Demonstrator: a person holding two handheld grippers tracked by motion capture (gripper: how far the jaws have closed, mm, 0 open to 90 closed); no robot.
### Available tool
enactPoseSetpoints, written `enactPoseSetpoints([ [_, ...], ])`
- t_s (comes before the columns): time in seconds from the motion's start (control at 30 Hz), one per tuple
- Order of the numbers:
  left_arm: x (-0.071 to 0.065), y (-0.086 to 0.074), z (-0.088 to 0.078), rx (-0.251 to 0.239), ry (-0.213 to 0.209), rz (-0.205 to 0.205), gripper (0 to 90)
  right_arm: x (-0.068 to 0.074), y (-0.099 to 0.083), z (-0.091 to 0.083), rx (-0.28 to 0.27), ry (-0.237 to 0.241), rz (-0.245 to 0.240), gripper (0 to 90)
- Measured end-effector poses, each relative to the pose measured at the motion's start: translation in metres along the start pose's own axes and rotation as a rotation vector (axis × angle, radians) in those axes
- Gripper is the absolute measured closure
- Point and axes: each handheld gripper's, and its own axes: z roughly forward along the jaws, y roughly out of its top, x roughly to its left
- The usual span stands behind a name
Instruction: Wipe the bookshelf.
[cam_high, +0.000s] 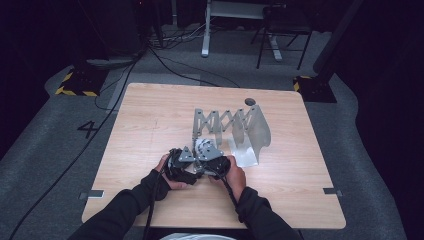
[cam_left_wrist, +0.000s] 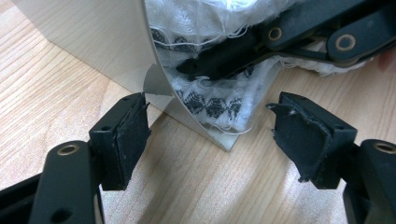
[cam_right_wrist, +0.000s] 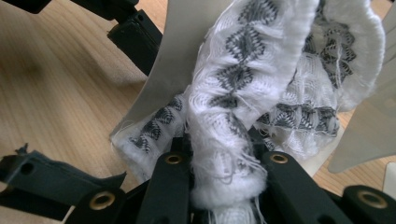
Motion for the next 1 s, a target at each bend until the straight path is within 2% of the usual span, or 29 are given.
enactPoseSetpoints([
  [0.07,0.000,0.000,0.000,0.001,-0.002,0.002,26.6,-0.002,0.001,0.001,0.003,0.006,-0.003,78.7],
  [0.1,0.000,0.000,0.000,0.000,-0.001,0.001,26.4,-0.002,0.001,0.003,0.005,-0.021,-0.013,78.0],
  [0.2,0.000,0.000,0.000,0.003,-0.002,0.001,26.4,-0.003,0.006,0.012,0.021,-0.135,-0.106,77.7],
  [0.23,0.000,0.000,0.000,0.003,-0.003,0.001,26.4,-0.003,0.008,0.015,0.027,-0.155,-0.121,77.8],
  [0.3,0.000,0.000,0.000,0.003,-0.004,0.001,26.4,-0.006,0.012,0.021,0.033,-0.178,-0.137,77.8],
  [0.33,0.000,0.000,0.000,0.003,-0.005,0.000,26.4,-0.007,0.014,0.023,0.045,-0.188,-0.126,77.9],
  [0.5,0.000,0.000,0.000,0.005,-0.011,-0.004,26.9,-0.015,0.016,0.031,0.035,-0.212,-0.124,78.0],
  [0.7,0.000,0.000,0.000,0.004,-0.013,-0.003,27.0,-0.019,0.015,0.031,0.028,-0.181,-0.087,79.6],
  [0.77,0.000,0.000,0.000,0.002,-0.012,-0.003,27.0,-0.019,0.011,0.024,0.023,-0.134,-0.062,79.8],
  [0.8,0.000,0.000,0.000,0.002,-0.012,-0.003,27.0,-0.019,0.011,0.024,0.023,-0.134,-0.062,79.8],
  [0.83,0.000,0.000,0.000,0.002,-0.011,-0.003,27.0,-0.019,0.011,0.021,0.029,-0.104,-0.053,79.7],
  [0.93,0.000,0.000,0.000,0.001,-0.009,-0.002,26.9,-0.019,0.011,0.020,0.033,-0.098,-0.048,79.0],
  [1.0,0.000,0.000,0.000,0.001,-0.010,-0.002,27.0,-0.017,0.011,0.020,0.024,-0.124,-0.050,78.5],
])
